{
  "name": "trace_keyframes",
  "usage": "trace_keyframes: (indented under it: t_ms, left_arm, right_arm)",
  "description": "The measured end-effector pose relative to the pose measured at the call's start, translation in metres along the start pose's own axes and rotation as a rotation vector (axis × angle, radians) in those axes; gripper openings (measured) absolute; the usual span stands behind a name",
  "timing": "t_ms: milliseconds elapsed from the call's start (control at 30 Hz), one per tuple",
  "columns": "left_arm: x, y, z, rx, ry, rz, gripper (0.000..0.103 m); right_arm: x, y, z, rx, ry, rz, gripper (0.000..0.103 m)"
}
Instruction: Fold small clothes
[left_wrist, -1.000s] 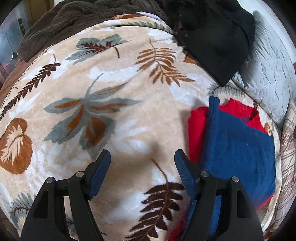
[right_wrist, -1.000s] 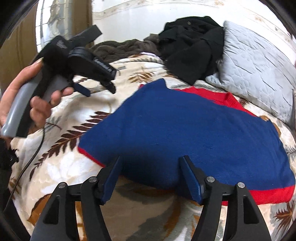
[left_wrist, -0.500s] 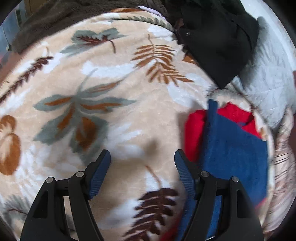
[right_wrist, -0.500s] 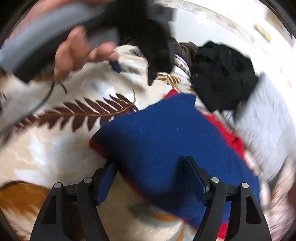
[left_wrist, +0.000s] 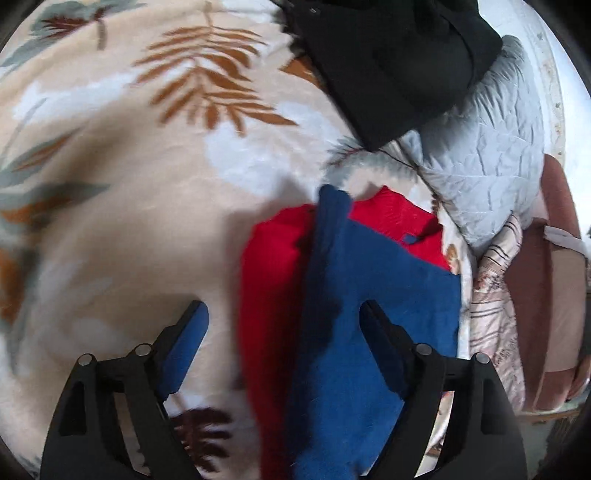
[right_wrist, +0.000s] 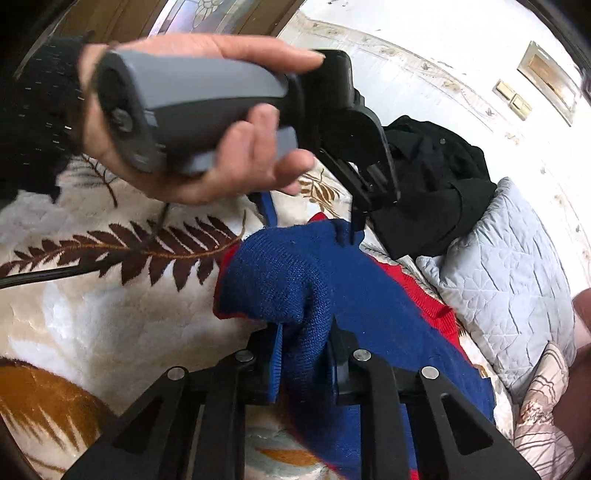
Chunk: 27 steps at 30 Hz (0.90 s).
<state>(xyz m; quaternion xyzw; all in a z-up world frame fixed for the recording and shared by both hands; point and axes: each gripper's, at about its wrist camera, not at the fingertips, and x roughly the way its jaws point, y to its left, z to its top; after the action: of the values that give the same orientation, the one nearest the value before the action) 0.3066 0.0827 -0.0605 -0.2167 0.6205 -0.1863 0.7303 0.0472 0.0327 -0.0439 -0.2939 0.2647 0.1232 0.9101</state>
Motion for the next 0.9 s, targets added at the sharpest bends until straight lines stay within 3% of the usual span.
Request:
trace_keyframes:
  t_ms: [33, 67, 100, 133, 200, 433, 900]
  left_arm:
    - [0.002, -0.002, 0.0, -0.003, 0.0, -0.004, 0.081]
    - [0.005, -0.006, 0.0, -0.002, -0.003, -0.007, 0.067]
    - [0.008, -0.007, 0.0, 0.004, 0.004, -0.007, 0.034]
    - [0.011, -0.009, 0.001, 0.005, 0.02, -0.01, 0.024]
    - [0.009, -0.01, 0.0, -0.02, 0.006, -0.033, 0.018]
    - [-0.015, -0.039, -0.007, 0.007, -0.065, -0.07, 0.016]
    - [-0.023, -0.15, -0.032, 0.113, -0.137, -0.073, 0.016]
  right_arm:
    - [-0.001, -0.002, 0.0, 0.007, -0.002, 0.005, 0.019]
    - [-0.001, -0.002, 0.0, 0.012, -0.003, 0.009, 0.018]
    - [-0.002, -0.003, 0.0, 0.019, -0.005, 0.015, 0.019]
    - [-0.001, -0.005, 0.0, 0.024, -0.007, 0.018, 0.019]
    - [-0.003, -0.009, -0.001, 0.043, -0.012, 0.03, 0.019]
    - [-0.018, -0.043, -0.009, 0.19, -0.045, 0.071, 0.017]
    - [-0.066, -0.153, -0.056, 0.63, -0.092, 0.115, 0.013]
